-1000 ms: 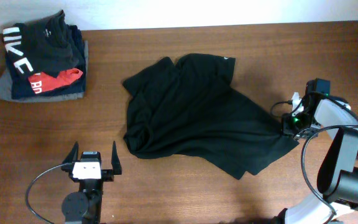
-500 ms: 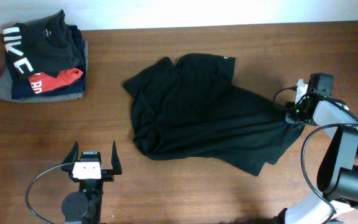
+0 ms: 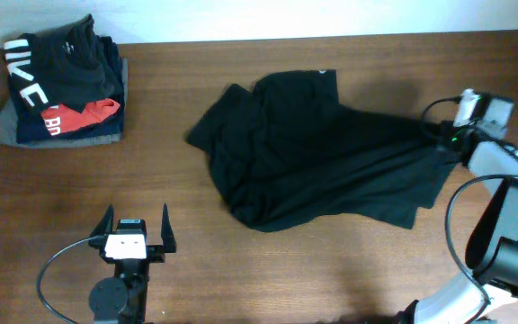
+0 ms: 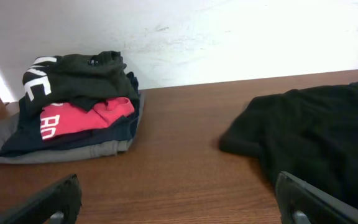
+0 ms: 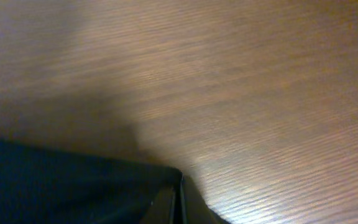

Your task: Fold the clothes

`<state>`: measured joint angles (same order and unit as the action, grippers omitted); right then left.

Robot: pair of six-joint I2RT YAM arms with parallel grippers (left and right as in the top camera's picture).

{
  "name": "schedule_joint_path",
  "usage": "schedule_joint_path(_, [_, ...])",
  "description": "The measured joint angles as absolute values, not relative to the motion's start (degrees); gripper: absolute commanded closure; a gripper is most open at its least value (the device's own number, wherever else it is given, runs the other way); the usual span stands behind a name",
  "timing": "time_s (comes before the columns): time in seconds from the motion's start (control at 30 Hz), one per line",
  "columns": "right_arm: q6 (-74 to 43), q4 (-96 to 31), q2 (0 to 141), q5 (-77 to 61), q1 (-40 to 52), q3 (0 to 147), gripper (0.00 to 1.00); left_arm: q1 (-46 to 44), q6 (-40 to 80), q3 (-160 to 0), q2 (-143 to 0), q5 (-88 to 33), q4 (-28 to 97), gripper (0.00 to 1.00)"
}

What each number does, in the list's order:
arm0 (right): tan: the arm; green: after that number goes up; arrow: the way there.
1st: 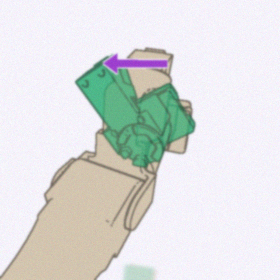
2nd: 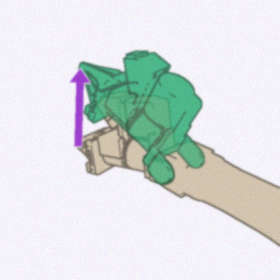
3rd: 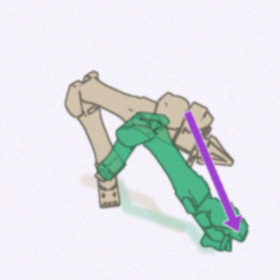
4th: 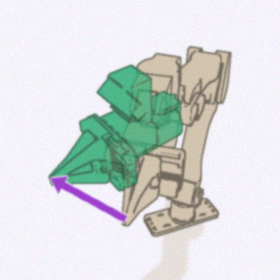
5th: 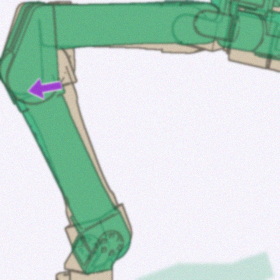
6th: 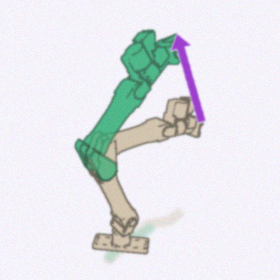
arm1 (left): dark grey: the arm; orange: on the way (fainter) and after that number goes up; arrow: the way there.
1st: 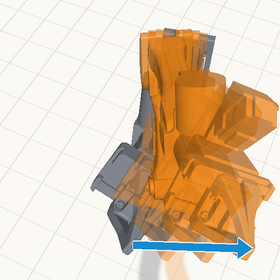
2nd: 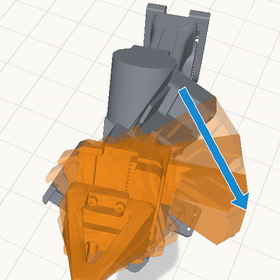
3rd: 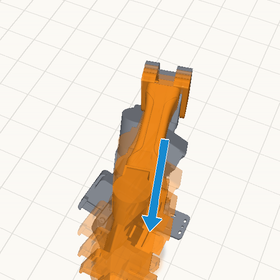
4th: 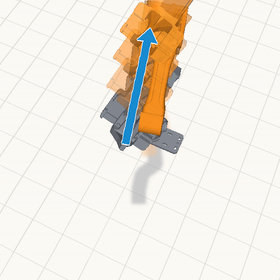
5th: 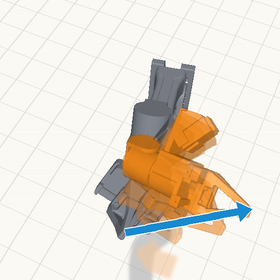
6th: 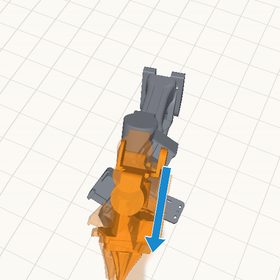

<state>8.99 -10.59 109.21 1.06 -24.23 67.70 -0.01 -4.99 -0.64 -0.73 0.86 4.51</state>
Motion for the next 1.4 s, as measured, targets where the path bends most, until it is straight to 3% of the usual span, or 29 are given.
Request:
schedule_joint_path(0.03, [9.0, -12.2, 109.5, 1.0, -24.9, 69.4, 0.75, 0.0, -5.0, -0.6, -0.7, 0.9, 4.5, 0.01])
schedule_joint_path(0.1, [8.8, -16.7, 110.1, 1.4, -26.2, 74.2, 0.01, 0.0, -5.0, -0.6, -0.7, 0.8, 4.5, 0.01])
schedule_joint_path(0.37, [7.0, -35.0, 110.1, 1.7, -27.2, 91.4, 0.01, 0.0, -5.0, -0.6, -0.7, 0.9, 4.5, 0.01])
schedule_joint_path(0.63, [-5.1, -53.5, 110.1, 1.7, -27.2, 103.8, 0.01, 0.0, -5.0, -0.6, -0.7, 0.8, 4.5, 0.01])
schedule_joint_path(0.93, [-12.3, -65.0, 103.7, -1.5, -27.2, 105.1, 0.01, 0.0, -5.0, -0.6, -0.7, 0.9, 4.5, 0.01])
schedule_joint_path(1.4, [-13.5, -87.3, 79.2, -12.5, -27.2, 105.6, 0.01, 0.0, -5.0, -0.6, -0.7, 0.8, 4.5, 0.01])
